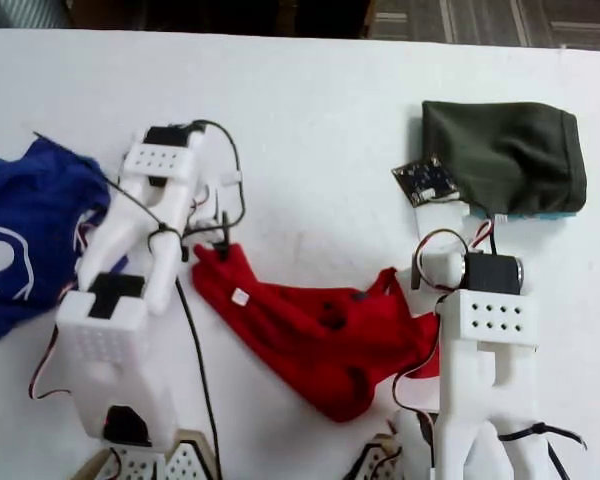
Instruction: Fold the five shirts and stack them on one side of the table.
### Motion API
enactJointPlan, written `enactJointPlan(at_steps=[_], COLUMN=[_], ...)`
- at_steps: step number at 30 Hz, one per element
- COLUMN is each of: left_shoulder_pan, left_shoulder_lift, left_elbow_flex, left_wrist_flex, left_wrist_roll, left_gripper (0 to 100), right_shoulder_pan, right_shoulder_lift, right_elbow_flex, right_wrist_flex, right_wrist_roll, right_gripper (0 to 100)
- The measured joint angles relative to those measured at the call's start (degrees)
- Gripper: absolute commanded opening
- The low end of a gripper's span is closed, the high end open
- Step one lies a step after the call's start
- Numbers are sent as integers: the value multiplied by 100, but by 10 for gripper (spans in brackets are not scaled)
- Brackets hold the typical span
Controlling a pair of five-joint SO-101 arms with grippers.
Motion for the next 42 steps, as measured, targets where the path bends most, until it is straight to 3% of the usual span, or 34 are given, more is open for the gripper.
enactJointPlan(at_steps=[3,9,11,14,20,25,34,38,42], left_shoulder_pan=[0,0,0,0,0,-26,-79,-211,-633], left_shoulder_lift=[299,536,536,536,536,519,-1152,-1890,-2066], left_elbow_flex=[0,-211,-316,-527,-1415,-1846,-721,-202,193], left_wrist_flex=[-9,-26,-35,70,826,1029,1046,1029,765], left_wrist_roll=[0,0,0,0,0,9,9,0,0], left_gripper=[41,161,133,14,26,26,26,26,26], right_shoulder_pan=[0,0,0,0,0,18,44,44,-343], right_shoulder_lift=[0,0,0,0,0,0,9,193,1037], right_elbow_flex=[0,0,0,0,0,0,-141,-325,-642], right_wrist_flex=[0,0,0,0,-79,-378,-527,-527,-457], right_wrist_roll=[0,0,0,0,-44,-545,-782,-1002,-1099], right_gripper=[299,299,299,299,298,300,307,405,414])
